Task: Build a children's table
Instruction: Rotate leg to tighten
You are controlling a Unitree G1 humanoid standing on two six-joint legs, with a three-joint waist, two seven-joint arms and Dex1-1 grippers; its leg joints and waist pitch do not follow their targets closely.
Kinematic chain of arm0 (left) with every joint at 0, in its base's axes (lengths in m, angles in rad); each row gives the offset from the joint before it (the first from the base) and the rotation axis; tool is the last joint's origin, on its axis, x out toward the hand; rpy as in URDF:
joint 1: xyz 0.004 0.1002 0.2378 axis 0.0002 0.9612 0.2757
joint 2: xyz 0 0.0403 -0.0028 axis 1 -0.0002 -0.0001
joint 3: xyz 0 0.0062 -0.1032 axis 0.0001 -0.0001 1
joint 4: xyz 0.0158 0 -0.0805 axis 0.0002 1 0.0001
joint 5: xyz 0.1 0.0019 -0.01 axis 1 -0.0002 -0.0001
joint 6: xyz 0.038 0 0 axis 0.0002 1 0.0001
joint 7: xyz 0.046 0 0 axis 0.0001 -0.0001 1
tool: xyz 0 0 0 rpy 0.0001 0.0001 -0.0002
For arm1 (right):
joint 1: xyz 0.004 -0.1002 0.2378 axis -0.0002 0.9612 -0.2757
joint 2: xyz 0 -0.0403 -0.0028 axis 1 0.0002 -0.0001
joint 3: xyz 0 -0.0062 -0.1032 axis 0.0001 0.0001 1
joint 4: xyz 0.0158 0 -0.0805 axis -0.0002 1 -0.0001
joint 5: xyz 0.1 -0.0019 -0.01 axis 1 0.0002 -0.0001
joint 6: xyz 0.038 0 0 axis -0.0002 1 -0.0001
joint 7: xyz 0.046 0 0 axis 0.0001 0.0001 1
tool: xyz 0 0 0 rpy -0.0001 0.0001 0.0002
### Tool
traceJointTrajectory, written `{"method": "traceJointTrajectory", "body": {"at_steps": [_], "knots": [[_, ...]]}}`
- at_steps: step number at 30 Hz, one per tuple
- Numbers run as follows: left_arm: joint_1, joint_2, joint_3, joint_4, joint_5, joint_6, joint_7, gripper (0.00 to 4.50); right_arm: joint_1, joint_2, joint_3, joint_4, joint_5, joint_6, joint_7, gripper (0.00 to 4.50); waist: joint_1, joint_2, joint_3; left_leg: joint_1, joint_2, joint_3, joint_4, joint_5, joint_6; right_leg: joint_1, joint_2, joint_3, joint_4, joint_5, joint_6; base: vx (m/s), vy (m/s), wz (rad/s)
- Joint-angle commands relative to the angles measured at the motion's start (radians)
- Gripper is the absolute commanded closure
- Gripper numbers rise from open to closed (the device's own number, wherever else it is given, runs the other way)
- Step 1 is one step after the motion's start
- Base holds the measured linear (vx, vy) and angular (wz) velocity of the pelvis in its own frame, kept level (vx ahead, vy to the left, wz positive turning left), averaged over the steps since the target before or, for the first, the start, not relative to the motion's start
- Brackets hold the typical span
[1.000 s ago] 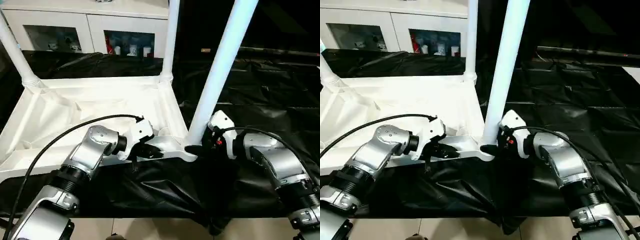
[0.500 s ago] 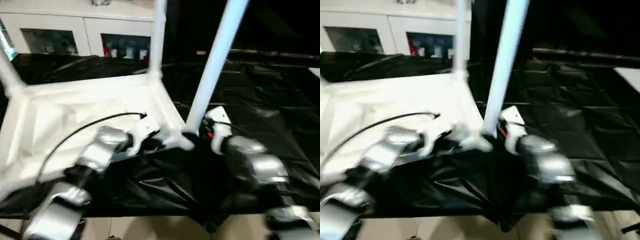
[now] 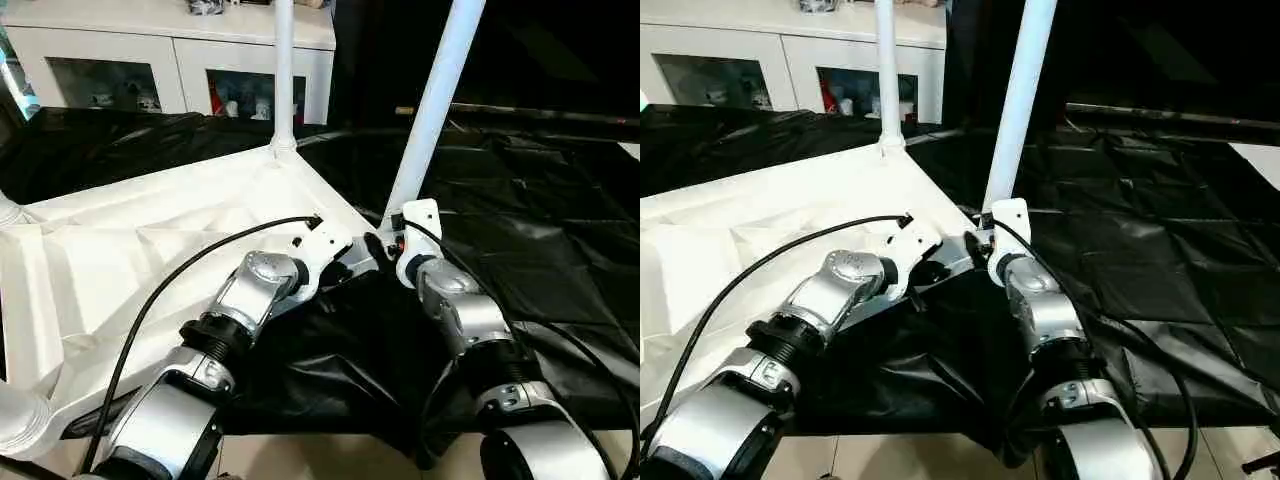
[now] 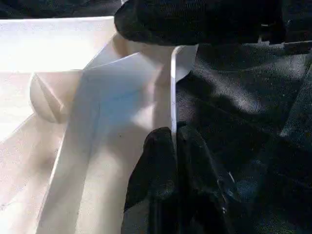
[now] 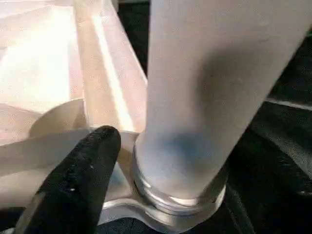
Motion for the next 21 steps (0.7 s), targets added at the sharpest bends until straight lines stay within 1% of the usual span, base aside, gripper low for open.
{"method": "traceJointTrajectory", "body": {"at_steps": [1,3,4,5,6,7,8,9,10,11,13,14,16,17,18,19,20,21], "knots": [[0.013,-0.001,-0.012,0.003,-0.021,-0.061,-0.062,4.5,0.023,-0.049,0.041,-0.03,0.003,0.056,0.14,0.52,-0.001,-0.002,-0.051,0.006,0.002,0.007,-0.071,-0.366,0.004,0.035,-0.025,0.017,-0.083,-0.343,-0.123,0.0,0.0,0.0],[0.02,0.02,-0.004,-0.004,-0.024,-0.062,-0.082,4.5,0.037,-0.101,0.043,-0.061,0.001,0.063,0.189,0.41,0.004,-0.003,-0.049,0.004,0.002,0.008,-0.071,-0.346,0.012,0.038,-0.024,0.018,-0.084,-0.32,-0.125,0.0,0.0,0.0],[0.025,0.032,-0.004,-0.011,-0.026,-0.068,-0.096,4.5,0.045,-0.127,0.043,-0.08,0.007,0.067,0.219,0.36,0.007,-0.004,-0.05,0.004,0.002,0.01,-0.069,-0.334,0.015,0.038,-0.026,0.019,-0.082,-0.314,-0.131,0.0,0.0,0.0],[0.029,0.042,-0.003,-0.016,-0.027,-0.074,-0.108,4.5,0.052,-0.149,0.043,-0.097,0.012,0.07,0.244,0.15,0.01,-0.003,-0.051,0.005,0.002,0.009,-0.069,-0.326,0.016,0.039,-0.027,0.018,-0.081,-0.309,-0.134,0.0,0.0,0.0],[0.037,0.061,-0.003,-0.03,-0.032,-0.078,-0.135,4.5,0.065,-0.19,0.045,-0.13,0.022,0.077,0.297,0.15,0.014,-0.006,-0.054,0.004,0.003,0.011,-0.067,-0.299,0.022,0.043,-0.027,0.018,-0.077,-0.276,-0.143,0.0,0.0,0.0],[0.043,0.071,-0.003,-0.039,-0.036,-0.079,-0.152,4.5,0.074,-0.215,0.048,-0.152,0.028,0.082,0.331,0.06,0.015,-0.003,-0.053,0.002,0.004,0.011,-0.067,-0.278,0.027,0.046,-0.026,0.018,-0.074,-0.238,-0.155,0.0,0.0,0.0],[0.058,0.091,-0.008,-0.068,-0.051,-0.09,-0.206,4.5,0.093,-0.256,0.063,-0.197,0.039,0.079,0.402,0.06,0.016,-0.003,-0.053,0.002,0.005,0.011,-0.067,-0.269,0.028,0.047,-0.025,0.018,-0.071,-0.223,-0.161,0.0,0.0,0.0],[0.083,0.12,-0.02,-0.115,-0.073,-0.107,-0.289,4.5,0.12,-0.314,0.086,-0.259,0.054,0.074,0.503,0.06,0.018,-0.006,-0.052,-0.001,0.005,0.012,-0.064,-0.25,0.041,0.051,-0.025,0.018,-0.067,-0.194,-0.17,0.0,0.0,0.0],[0.092,0.13,-0.026,-0.133,-0.08,-0.112,-0.318,4.5,0.13,-0.335,0.094,-0.278,0.058,0.072,0.536,0.06,0.019,-0.001,-0.052,0.001,0.007,0.013,-0.064,-0.252,0.051,0.051,-0.026,0.019,-0.068,-0.184,-0.181,0.0,0.0,0.0],[0.101,0.14,-0.03,-0.15,-0.089,-0.118,-0.346,4.5,0.139,-0.353,0.102,-0.297,0.064,0.072,0.568,0.06,0.018,-0.001,-0.051,0.0,0.008,0.013,-0.065,-0.254,0.052,0.05,-0.026,0.019,-0.068,-0.186,-0.184,0.0,0.0,0.0],[0.131,0.177,-0.047,-0.211,-0.115,-0.125,-0.443,4.5,0.172,-0.42,0.123,-0.369,0.091,0.081,0.693,0.06,0.017,-0.001,-0.052,0.001,0.008,0.014,-0.065,-0.252,0.055,0.049,-0.026,0.018,-0.066,-0.196,-0.19,0.0,0.0,0.0],[0.136,0.185,-0.051,-0.223,-0.117,-0.123,-0.458,4.5,0.178,-0.432,0.125,-0.381,0.098,0.082,0.716,0.06,0.017,-0.001,-0.051,0.001,0.01,0.014,-0.066,-0.259,0.056,0.049,-0.025,0.018,-0.067,-0.201,-0.192,0.0,0.0,0.0],[0.144,0.199,-0.057,-0.241,-0.12,-0.12,-0.484,4.5,0.187,-0.449,0.126,-0.402,0.11,0.085,0.754,0.06,0.017,0.006,-0.05,0.005,0.013,0.014,-0.066,-0.268,0.057,0.044,-0.025,0.019,-0.067,-0.196,-0.206,0.0,0.0,0.0],[0.149,0.207,-0.061,-0.252,-0.122,-0.117,-0.5,4.5,0.189,-0.452,0.126,-0.409,0.118,0.095,0.77,0.06,0.018,0.005,-0.05,0.005,0.013,0.015,-0.067,-0.273,0.053,0.043,-0.025,0.019,-0.067,-0.203,-0.207,0.0,0.0,0.0],[0.156,0.216,-0.065,-0.27,-0.129,-0.109,-0.522,4.5,0.192,-0.458,0.133,-0.418,0.125,0.102,0.789,0.06,0.018,0.001,-0.048,0.005,0.014,0.013,-0.069,-0.288,0.047,0.044,-0.026,0.018,-0.067,-0.226,-0.205,0.0,0.0,0.0],[0.161,0.221,-0.068,-0.281,-0.135,-0.104,-0.536,4.5,0.194,-0.463,0.138,-0.425,0.129,0.107,0.8,0.06,0.018,0.003,-0.047,0.007,0.014,0.014,-0.07,-0.303,0.04,0.04,-0.027,0.019,-0.07,-0.254,-0.199,0.0,0.0,0.0],[0.167,0.229,-0.071,-0.299,-0.138,-0.097,-0.547,4.5,0.203,-0.476,0.163,-0.442,0.13,0.108,0.837,0.06,0.019,0.004,-0.047,0.008,0.014,0.013,-0.07,-0.311,0.036,0.04,-0.027,0.019,-0.071,-0.264,-0.198,0.0,0.0,0.0],[0.169,0.231,-0.073,-0.305,-0.14,-0.094,-0.55,4.5,0.205,-0.476,0.174,-0.445,0.128,0.11,0.845,0.06,0.021,0.004,-0.046,0.008,0.015,0.013,-0.071,-0.315,0.033,0.04,-0.028,0.02,-0.072,-0.271,-0.193,0.0,0.0,0.0]]}}
